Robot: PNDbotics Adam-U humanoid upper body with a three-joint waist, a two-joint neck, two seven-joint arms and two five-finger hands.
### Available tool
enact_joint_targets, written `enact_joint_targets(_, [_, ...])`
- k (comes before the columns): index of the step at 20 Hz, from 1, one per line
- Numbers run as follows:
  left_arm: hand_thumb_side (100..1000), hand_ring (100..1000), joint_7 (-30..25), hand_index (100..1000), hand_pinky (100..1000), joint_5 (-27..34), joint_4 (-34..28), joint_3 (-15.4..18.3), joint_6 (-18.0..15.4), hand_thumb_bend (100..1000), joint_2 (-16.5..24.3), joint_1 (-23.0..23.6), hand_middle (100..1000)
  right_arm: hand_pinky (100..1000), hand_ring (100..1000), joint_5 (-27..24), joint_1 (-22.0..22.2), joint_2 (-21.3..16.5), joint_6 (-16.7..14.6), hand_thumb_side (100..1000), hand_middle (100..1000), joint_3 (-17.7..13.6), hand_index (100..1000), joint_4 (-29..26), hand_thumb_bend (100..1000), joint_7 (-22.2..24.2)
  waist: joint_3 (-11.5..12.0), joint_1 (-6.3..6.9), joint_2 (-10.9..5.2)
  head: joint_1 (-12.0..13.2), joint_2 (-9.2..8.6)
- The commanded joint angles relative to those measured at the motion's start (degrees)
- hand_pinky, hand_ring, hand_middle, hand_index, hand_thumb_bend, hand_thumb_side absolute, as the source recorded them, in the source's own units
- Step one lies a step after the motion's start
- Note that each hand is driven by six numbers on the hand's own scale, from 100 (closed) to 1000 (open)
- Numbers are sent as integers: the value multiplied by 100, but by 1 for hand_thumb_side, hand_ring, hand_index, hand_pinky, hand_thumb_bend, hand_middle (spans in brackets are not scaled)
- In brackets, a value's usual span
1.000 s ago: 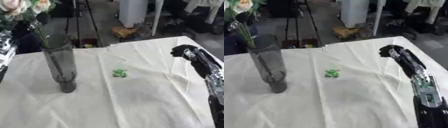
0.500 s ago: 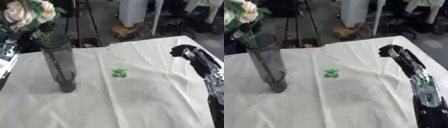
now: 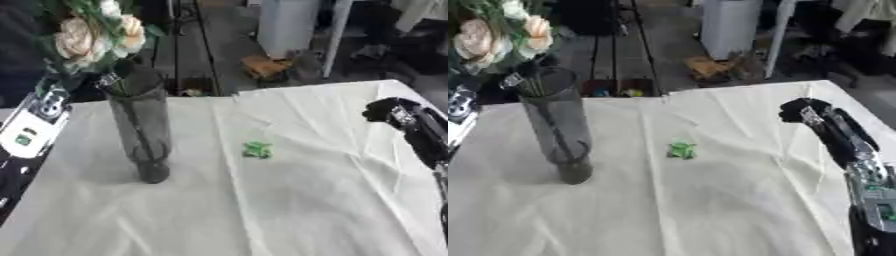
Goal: Arrange flowers into the vase.
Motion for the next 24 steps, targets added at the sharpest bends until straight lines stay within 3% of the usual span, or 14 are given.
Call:
enact_joint_targets(1, [1000, 743, -166, 774, 774, -250, -13, -11, -20, 867, 97, -68, 722, 794, 744, 29, -134, -78, -13, 826, 522, -23, 712, -62, 100, 6, 1, -9, -66, 1, -65])
enact_joint_targets(9, [1000, 770, -344, 807, 796, -776, -132, 87, 22, 884, 137, 126, 756, 794, 743, 32, -134, -84, -10, 826, 522, -33, 711, -61, 100, -2, 1, -10, -63, -54, -68])
enact_joint_targets(17, [994, 773, 507, 803, 804, -1075, -589, 310, 442, 906, 198, 365, 755, 794, 742, 33, -134, -85, -6, 825, 520, -46, 712, -61, 100, -11, 31, -24, -62, -79, -89])
enact_joint_targets(24, [958, 775, 982, 800, 807, -894, -781, 329, 459, 920, 203, 316, 754, 794, 742, 34, -146, -78, -16, 826, 519, -46, 712, -49, 100, -20, 45, -50, -61, -85, -87])
